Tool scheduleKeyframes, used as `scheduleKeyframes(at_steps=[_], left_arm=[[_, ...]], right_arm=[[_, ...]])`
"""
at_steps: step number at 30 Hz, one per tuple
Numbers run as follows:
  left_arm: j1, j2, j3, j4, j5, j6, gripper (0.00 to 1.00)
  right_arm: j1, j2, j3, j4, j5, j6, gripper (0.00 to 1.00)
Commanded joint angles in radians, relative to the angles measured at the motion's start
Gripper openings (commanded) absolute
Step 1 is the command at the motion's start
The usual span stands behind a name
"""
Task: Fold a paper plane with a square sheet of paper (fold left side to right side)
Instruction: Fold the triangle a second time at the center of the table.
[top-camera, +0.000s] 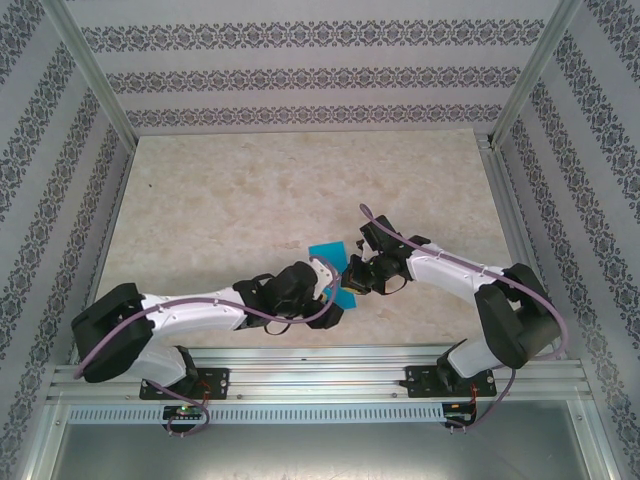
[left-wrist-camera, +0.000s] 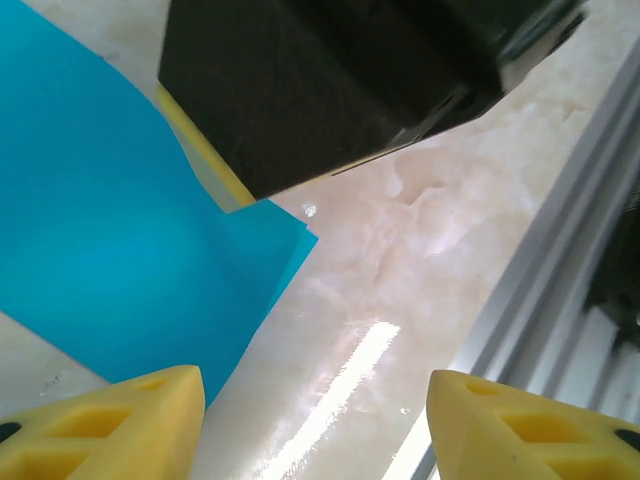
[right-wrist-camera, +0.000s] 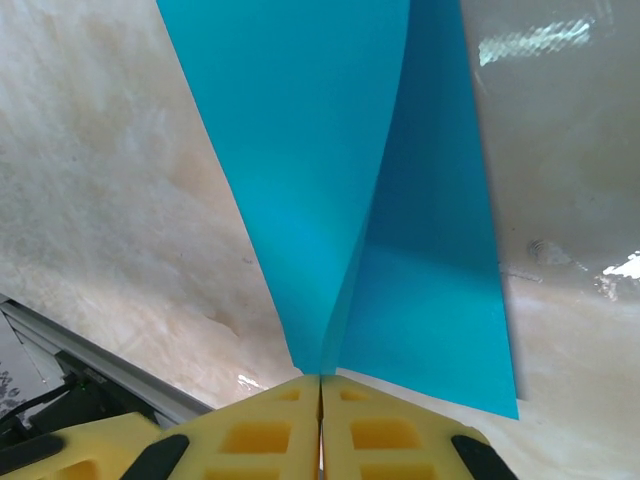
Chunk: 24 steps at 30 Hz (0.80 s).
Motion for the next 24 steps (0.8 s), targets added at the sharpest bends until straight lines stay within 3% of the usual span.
scheduleKeyframes(at_steps=[1,11,15,21,24], left_arm=[[-0.044,0.058,0.068,-0.038,-0.125,0.013,0.62],[-0.091,0.179,0.155,-0.078,-0.239,-0.002,0.63],[-0.093,0.202,0.179,-0.102,-0.254,-0.002,0.58],[-0.093,0.211,0.18,-0.101,-0.249,-0.002,0.41],[-0.093,0.193,0.156,-0.075,-0.235,0.0,0.4]], right_arm=[[-0.007,0.016,0.016,-0.005,-0.027,0.013,0.09],[-0.012,0.028,0.005,0.023,-0.047,0.031,0.1],[-0.014,0.03,0.002,0.031,-0.052,0.04,0.1],[-0.022,0.018,-0.029,0.101,-0.093,0.086,0.1],[-0.033,0.006,-0.05,0.127,-0.105,0.123,0.11]])
